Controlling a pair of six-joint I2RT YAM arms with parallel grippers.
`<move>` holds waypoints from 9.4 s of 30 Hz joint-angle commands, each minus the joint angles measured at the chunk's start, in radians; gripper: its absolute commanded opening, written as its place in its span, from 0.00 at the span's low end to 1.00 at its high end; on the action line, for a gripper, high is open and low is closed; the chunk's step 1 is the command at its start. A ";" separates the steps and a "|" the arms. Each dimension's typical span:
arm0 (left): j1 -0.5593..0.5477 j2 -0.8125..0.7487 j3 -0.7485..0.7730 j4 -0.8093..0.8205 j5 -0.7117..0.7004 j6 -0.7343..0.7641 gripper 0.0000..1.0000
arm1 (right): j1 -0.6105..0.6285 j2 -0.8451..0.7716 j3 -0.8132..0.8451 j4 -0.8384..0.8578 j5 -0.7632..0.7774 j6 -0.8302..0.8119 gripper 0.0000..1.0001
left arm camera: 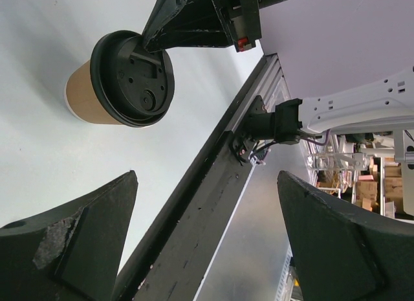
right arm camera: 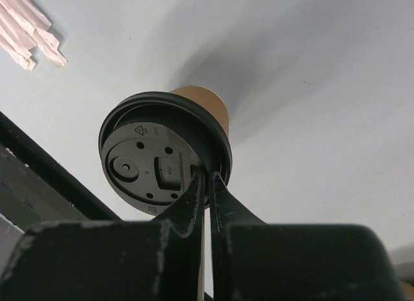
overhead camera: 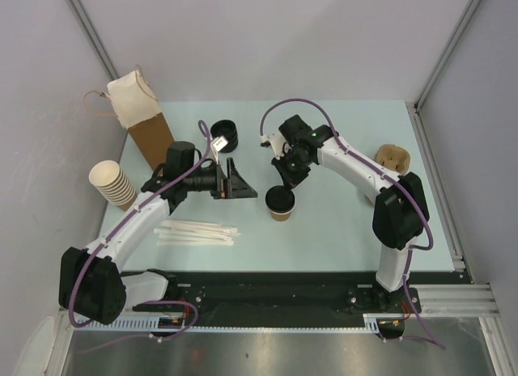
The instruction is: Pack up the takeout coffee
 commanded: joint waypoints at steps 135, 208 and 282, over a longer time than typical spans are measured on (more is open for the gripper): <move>0.006 0.030 -0.014 0.055 0.028 -0.017 0.94 | 0.020 -0.042 0.020 -0.034 0.022 0.000 0.25; -0.150 0.707 0.062 0.612 0.139 -0.259 0.02 | -0.260 0.175 -0.237 0.118 -0.745 0.172 0.00; -0.175 0.698 0.022 0.690 0.150 -0.333 0.10 | -0.250 0.251 -0.179 0.213 -0.915 0.284 0.10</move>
